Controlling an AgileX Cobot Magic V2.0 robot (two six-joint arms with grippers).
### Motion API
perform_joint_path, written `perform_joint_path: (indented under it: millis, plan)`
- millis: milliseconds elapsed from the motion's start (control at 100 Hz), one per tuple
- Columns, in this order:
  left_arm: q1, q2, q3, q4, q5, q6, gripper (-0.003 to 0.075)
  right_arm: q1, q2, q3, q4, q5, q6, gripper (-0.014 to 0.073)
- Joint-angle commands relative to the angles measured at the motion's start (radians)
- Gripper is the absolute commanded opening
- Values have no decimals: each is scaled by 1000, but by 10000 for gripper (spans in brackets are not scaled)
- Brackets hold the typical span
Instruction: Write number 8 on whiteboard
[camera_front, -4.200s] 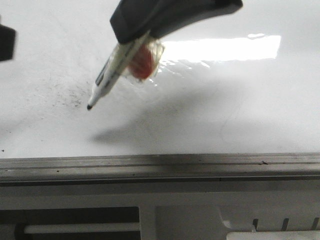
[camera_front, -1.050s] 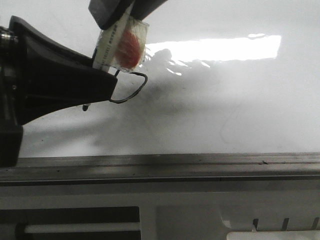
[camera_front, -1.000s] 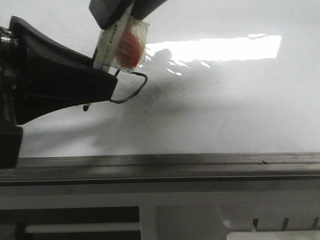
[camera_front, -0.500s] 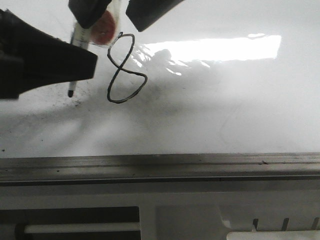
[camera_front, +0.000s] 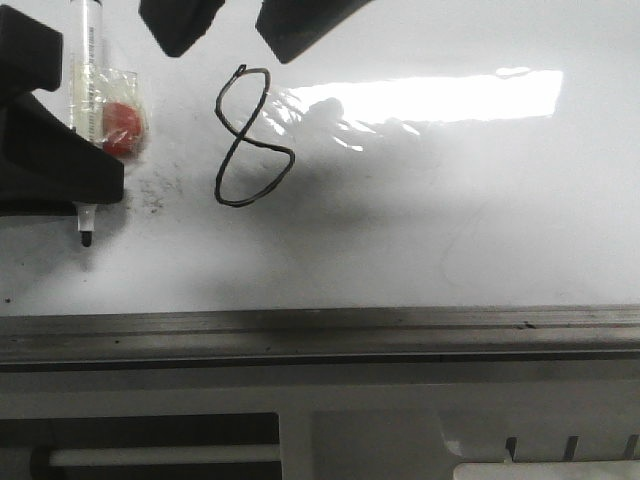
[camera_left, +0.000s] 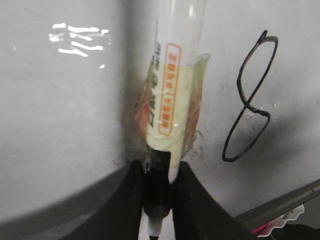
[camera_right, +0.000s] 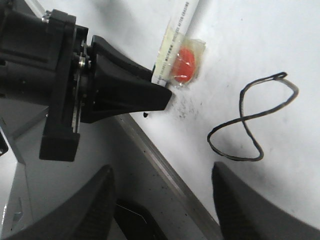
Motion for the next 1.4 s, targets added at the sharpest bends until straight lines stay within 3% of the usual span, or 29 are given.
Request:
perform_joint_path:
  millis: [0, 250, 320, 430, 490, 560, 630, 800, 880, 980, 1230, 1390]
  plan:
    - [5, -2, -28, -15, -37, -10, -20, -1, -22, -29, -8, -51, -11, 374]
    - [5, -2, -28, -15, -37, -10, 6, -1, -22, -29, -8, -47, -11, 374]
    - [5, -2, -28, -15, -38, -10, 97, -1, -22, -29, -8, -47, -11, 374]
    - [5, -6, -28, -23, -38, -10, 324, -1, -22, -29, -8, -47, -11, 374]
    - [5, -16, -28, -35, -37, -10, 395, -1, -22, -29, -8, -47, -11, 365]
    - [5, -35, -28, -36, -24, -10, 426, -1, -22, -29, -8, -49, -11, 321]
    - [5, -65, -28, -36, -3, -10, 425, -1, -32, -29, -19, -51, -11, 237]
    - [5, -180, -28, -22, 53, -8, 382, -1, -89, -7, -53, -85, -11, -74]
    - [5, -258, -26, -6, 60, -8, 245, -1, -141, 33, -64, -138, -11, -63]
    - [5, -356, -11, 53, 54, -6, -25, -1, -221, 127, -92, -238, -11, -63]
    - [5, -608, 123, 151, -11, -2, -20, -1, -496, 502, -126, -633, -11, -63]
    - [5, -729, 229, 264, -31, -2, -20, -1, -681, 743, -126, -766, -11, -63]
